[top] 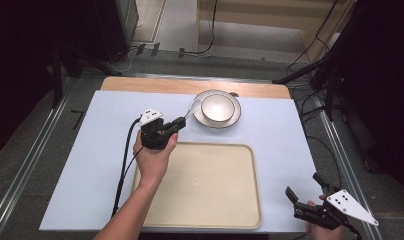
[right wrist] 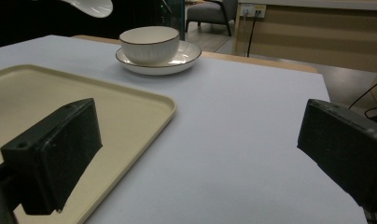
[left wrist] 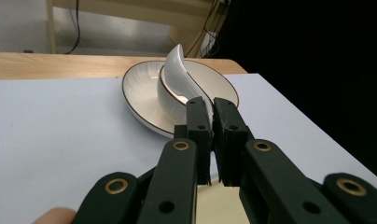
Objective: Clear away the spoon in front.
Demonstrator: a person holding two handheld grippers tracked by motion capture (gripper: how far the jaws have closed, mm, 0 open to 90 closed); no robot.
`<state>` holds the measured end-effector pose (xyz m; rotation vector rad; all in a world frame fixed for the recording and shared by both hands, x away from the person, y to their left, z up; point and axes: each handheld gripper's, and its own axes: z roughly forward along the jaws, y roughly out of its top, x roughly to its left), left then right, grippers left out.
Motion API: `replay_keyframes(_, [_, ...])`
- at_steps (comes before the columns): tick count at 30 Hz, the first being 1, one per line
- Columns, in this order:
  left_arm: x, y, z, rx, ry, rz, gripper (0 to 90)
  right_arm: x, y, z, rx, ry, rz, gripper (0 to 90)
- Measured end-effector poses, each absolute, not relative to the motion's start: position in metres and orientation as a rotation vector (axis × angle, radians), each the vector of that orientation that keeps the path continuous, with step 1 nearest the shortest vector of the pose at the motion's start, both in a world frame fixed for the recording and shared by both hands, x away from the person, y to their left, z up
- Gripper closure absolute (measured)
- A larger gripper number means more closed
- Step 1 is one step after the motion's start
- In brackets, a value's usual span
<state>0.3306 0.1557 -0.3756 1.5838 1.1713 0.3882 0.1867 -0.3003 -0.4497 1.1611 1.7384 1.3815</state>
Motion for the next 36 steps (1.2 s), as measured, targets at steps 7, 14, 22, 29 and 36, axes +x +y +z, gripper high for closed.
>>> replay_keyframes(7, [0.315, 0.170, -0.378, 1.565, 1.182, 0.410, 86.8, 0.186, -0.300, -0.449, 1.159, 1.732, 1.377, 0.0])
replay_keyframes(14, [0.299, 0.185, -0.384, 1.551, 1.196, 0.417, 86.8, 0.186, -0.298, -0.449, 1.152, 1.724, 1.365, 0.0])
replay_keyframes(22, [0.282, 0.203, -0.389, 1.512, 1.226, 0.405, 86.8, 0.185, -0.297, -0.448, 1.136, 1.721, 1.382, 0.0])
replay_keyframes(29, [0.266, 0.216, -0.391, 1.501, 1.247, 0.425, 86.8, 0.185, -0.295, -0.448, 1.126, 1.729, 1.382, 0.0])
replay_keyframes(36, [0.251, 0.230, -0.397, 1.479, 1.279, 0.460, 86.8, 0.185, -0.295, -0.448, 1.125, 1.726, 1.381, 0.0])
